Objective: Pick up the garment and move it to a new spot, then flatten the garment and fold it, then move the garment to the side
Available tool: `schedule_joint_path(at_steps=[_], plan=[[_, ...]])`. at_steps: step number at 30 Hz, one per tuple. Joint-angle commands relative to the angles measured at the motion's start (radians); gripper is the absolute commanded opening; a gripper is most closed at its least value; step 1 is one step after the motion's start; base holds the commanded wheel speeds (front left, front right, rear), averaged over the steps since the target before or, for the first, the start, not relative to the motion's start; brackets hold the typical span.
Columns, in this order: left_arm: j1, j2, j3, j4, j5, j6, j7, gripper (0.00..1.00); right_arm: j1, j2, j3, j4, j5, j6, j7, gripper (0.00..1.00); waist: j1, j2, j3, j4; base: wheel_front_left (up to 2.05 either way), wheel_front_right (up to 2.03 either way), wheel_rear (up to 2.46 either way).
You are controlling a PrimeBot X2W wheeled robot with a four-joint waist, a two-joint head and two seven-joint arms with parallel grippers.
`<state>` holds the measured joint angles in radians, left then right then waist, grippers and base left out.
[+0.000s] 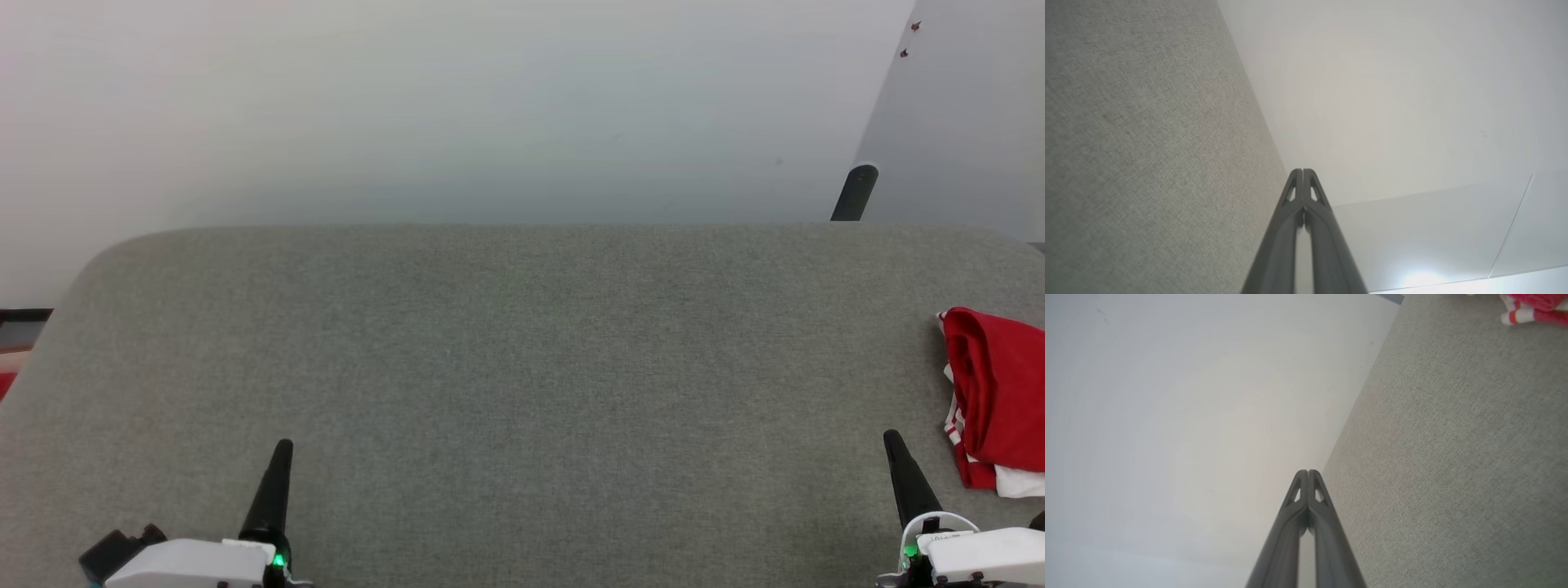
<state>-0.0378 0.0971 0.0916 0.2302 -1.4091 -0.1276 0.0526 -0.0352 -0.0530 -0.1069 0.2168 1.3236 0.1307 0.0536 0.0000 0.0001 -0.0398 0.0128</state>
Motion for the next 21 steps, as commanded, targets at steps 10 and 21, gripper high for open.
schedule_joint_path(at_steps=[10, 21], plan=[[-0.038, -0.017, 0.012, 0.004, -0.079, -0.005, 0.024, 0.00, -0.041, 0.003, -0.005, 0.009, 0.113, 0.000, 0.024, 0.00, 0.0000, -0.0001, 0.014, -0.004, 0.00, 0.00, 0.00], [-0.059, -0.034, 0.019, 0.010, -0.144, -0.005, 0.045, 0.00, -0.062, 0.004, -0.006, 0.020, 0.209, 0.000, 0.045, 0.00, 0.0000, -0.0001, 0.028, -0.008, 0.00, 0.00, 0.00]])
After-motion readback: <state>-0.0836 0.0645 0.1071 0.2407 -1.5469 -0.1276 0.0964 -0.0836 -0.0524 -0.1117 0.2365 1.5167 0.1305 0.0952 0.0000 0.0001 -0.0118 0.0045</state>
